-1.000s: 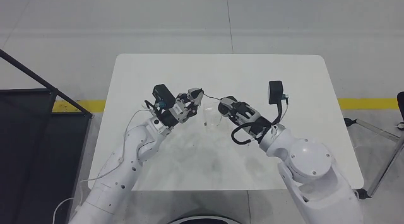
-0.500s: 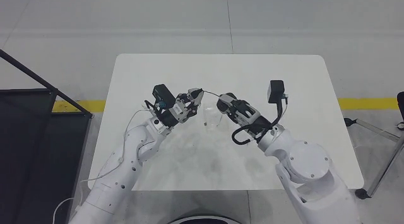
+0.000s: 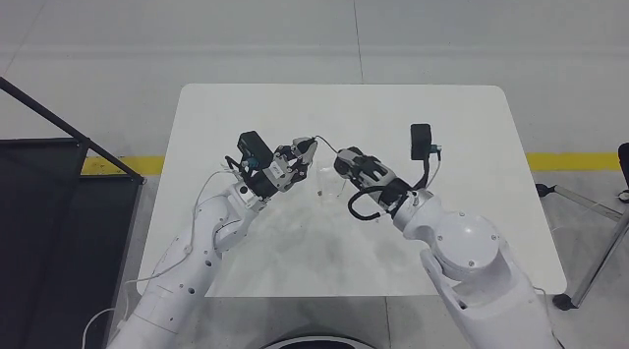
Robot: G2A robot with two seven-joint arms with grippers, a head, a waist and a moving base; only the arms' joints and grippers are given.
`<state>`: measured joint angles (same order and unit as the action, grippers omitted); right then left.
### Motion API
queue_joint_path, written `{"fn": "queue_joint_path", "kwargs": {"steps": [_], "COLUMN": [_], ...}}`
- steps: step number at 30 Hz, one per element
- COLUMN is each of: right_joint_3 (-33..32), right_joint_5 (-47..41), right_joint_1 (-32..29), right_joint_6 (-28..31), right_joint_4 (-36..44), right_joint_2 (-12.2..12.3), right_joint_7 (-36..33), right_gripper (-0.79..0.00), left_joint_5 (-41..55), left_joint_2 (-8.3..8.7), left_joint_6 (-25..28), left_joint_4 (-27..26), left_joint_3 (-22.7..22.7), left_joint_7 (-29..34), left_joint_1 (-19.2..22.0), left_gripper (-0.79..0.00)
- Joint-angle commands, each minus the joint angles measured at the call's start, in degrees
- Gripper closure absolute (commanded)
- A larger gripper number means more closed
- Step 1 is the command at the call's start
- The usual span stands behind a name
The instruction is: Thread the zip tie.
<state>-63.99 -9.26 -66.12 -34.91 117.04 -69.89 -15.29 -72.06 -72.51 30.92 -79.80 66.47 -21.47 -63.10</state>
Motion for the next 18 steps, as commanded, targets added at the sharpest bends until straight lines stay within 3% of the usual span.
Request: {"fn": "queue_joint_path", "kwargs": {"steps": [1, 8, 18], "right_joint_3": [0.5, 1.8, 3.0], "right_joint_5": [0.6, 2.7, 5.3], "right_joint_1": [0.6, 2.6, 4.5], "right_joint_6": [-1.7, -8.0, -12.2], "right_joint_4": [-0.2, -0.6, -0.8], "right_joint_2": [-0.1, -0.2, -0.2], "right_joint_7": [-0.2, -1.5, -3.6], "right_gripper": [0.0, 0.0, 0.0], "left_joint_5": [0.0, 0.5, 0.8], "left_joint_2": [0.0, -0.02, 0.05], "left_joint_6": [0.0, -1.0, -1.6], "left_joint_4": [0.0, -1.0, -2.5], "left_joint_3": [0.0, 0.1, 0.7], "left_joint_7": [0.0, 0.7, 0.9], "left_joint_1": [0.0, -0.7, -1.5], "left_gripper": [0.0, 0.0, 0.0]}}
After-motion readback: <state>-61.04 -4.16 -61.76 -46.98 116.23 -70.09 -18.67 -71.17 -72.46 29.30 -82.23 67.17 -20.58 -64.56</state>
